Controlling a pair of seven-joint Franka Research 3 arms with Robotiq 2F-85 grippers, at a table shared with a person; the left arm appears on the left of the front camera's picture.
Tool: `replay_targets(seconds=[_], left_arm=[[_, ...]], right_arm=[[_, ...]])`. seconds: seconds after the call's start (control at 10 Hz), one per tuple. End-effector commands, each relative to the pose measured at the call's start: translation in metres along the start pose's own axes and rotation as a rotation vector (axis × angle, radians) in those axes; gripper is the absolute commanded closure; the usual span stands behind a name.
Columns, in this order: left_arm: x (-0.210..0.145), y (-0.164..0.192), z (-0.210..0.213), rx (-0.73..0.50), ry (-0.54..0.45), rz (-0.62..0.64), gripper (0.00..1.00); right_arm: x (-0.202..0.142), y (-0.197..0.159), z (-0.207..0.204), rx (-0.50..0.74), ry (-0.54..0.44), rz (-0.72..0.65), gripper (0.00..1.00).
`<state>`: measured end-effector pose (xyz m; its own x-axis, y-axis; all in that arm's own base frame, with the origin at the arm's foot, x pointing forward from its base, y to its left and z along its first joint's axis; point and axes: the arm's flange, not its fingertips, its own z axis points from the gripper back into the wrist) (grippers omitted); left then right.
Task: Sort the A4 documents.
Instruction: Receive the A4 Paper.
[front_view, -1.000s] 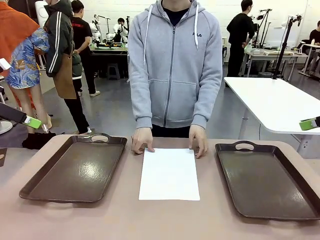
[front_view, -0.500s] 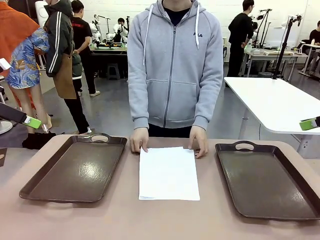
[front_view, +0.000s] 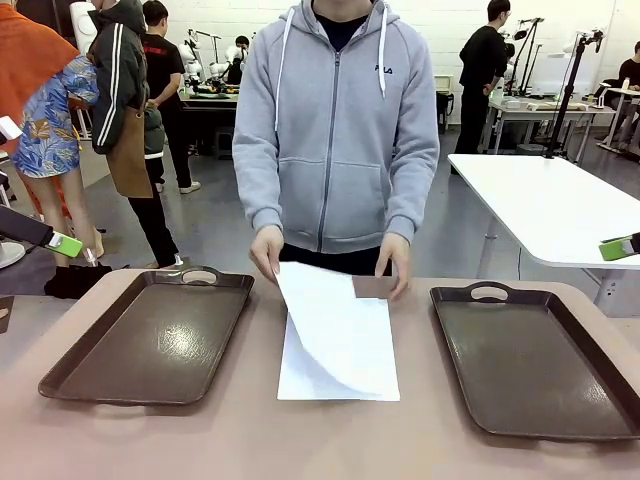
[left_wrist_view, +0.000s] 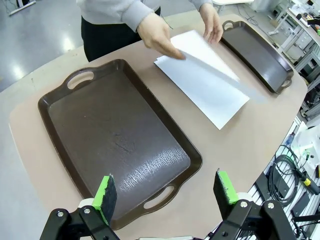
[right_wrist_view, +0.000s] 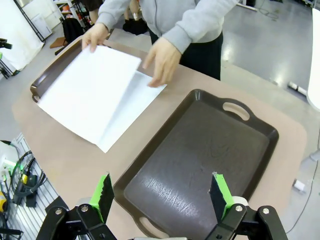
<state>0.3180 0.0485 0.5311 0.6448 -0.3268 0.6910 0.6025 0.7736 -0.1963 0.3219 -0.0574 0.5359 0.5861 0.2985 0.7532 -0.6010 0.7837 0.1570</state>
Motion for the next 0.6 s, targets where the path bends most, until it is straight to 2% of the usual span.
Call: replay_targets(seconds=[0.0, 0.5], left_arm=[[0.0006, 0.0014, -0.0013, -0.005, -0.008, -0.004, 0.0], [0.0006, 0.0014, -0.0013, -0.005, -0.008, -0.004, 0.0]], right_arm=[[-0.0001, 0.0001, -0.0015, 0.018, -0.007, 0.0, 0.0], [-0.0001, 0.0001, -0.0015, 0.018, -0.007, 0.0, 0.0]])
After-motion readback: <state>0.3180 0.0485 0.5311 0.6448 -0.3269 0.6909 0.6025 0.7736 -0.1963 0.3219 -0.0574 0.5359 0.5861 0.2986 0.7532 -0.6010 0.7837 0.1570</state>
